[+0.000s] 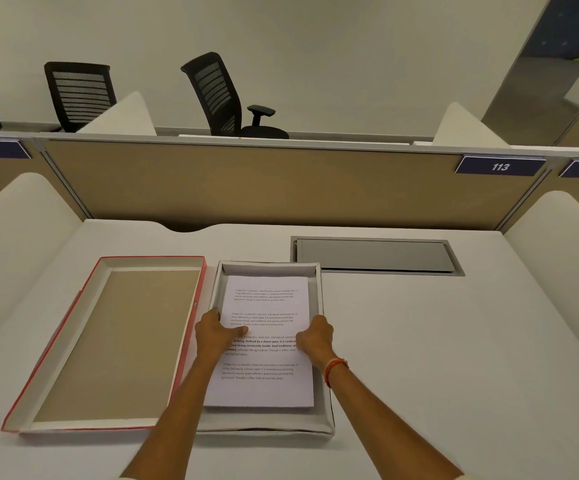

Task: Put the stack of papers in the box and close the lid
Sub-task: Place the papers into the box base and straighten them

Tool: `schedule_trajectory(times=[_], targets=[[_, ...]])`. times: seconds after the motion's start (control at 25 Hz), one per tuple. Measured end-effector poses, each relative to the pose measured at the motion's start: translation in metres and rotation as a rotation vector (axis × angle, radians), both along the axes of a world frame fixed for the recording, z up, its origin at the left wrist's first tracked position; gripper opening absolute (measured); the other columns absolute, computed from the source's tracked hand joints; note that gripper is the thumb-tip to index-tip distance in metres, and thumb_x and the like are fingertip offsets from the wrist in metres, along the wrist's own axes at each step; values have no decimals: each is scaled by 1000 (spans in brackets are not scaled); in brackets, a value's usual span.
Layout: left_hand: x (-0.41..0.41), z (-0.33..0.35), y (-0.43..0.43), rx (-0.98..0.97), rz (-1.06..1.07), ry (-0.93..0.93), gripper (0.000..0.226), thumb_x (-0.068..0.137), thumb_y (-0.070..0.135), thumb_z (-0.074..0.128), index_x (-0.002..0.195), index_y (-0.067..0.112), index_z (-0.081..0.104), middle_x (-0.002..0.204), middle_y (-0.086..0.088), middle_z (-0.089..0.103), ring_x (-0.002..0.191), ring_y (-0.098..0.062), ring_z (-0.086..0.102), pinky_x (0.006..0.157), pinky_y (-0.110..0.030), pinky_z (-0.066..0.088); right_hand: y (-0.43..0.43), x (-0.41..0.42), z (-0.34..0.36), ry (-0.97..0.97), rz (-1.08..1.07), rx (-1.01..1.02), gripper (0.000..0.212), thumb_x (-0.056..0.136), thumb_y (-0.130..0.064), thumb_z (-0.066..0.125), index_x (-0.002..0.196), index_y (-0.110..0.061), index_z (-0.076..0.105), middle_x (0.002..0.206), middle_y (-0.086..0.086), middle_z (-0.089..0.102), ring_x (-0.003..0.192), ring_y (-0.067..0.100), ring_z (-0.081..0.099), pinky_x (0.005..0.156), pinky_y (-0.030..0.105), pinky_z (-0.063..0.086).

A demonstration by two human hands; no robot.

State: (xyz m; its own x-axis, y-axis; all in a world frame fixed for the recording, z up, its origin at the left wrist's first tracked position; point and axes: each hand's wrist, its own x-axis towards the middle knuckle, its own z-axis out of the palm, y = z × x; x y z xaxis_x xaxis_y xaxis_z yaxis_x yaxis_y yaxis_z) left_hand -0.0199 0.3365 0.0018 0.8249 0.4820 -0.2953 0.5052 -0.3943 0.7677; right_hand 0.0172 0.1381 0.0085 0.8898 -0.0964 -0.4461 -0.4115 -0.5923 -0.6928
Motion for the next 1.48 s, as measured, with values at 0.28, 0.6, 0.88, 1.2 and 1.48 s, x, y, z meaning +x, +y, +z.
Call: schedule_trajectory(times=[0.28,0.6,0.88,1.2,1.48], targets=[[3,-1,5,-107,55,-1,40,63,9,91,89,1,61,112,-22,73,96,-38,71,86,-52,59,-2,0,2,49,-57,95,42,80,10,66,64,-19,39,69,-5,47,60,8,50,62,26,51],[1,-7,5,-154,75,4,48,67,12,90,107,-1,65,116,-19,72,97,-36,72,88,-52,59,-1,-5,2,32,-30,84,43,83,4,66,65,-23,39,69,-7,47,60,8,50,51,17,44],[-1,-7,0,-162,100,-5,52,68,14,89,110,1,63,117,-18,72,100,-36,70,91,-51,58,0,-8,0,18,-31,73,42,85,1,67,65,-24,38,74,-5,50,61,8,51,54,18,47],[-1,10,3,-9,-44,67,51,76,22,84,112,-3,60,121,-21,68,106,-38,67,93,-50,57,-5,-8,-2,11,27,35,40,88,-5,66,65,-24,39,75,-4,51,78,18,59,68,24,53],[-53,61,-16,-735,166,54,68,64,21,88,123,0,61,120,-19,71,103,-30,72,86,-37,61,-8,27,15,-254,183,-15,23,89,-7,65,111,-1,63,105,8,66,96,23,65,71,11,51]])
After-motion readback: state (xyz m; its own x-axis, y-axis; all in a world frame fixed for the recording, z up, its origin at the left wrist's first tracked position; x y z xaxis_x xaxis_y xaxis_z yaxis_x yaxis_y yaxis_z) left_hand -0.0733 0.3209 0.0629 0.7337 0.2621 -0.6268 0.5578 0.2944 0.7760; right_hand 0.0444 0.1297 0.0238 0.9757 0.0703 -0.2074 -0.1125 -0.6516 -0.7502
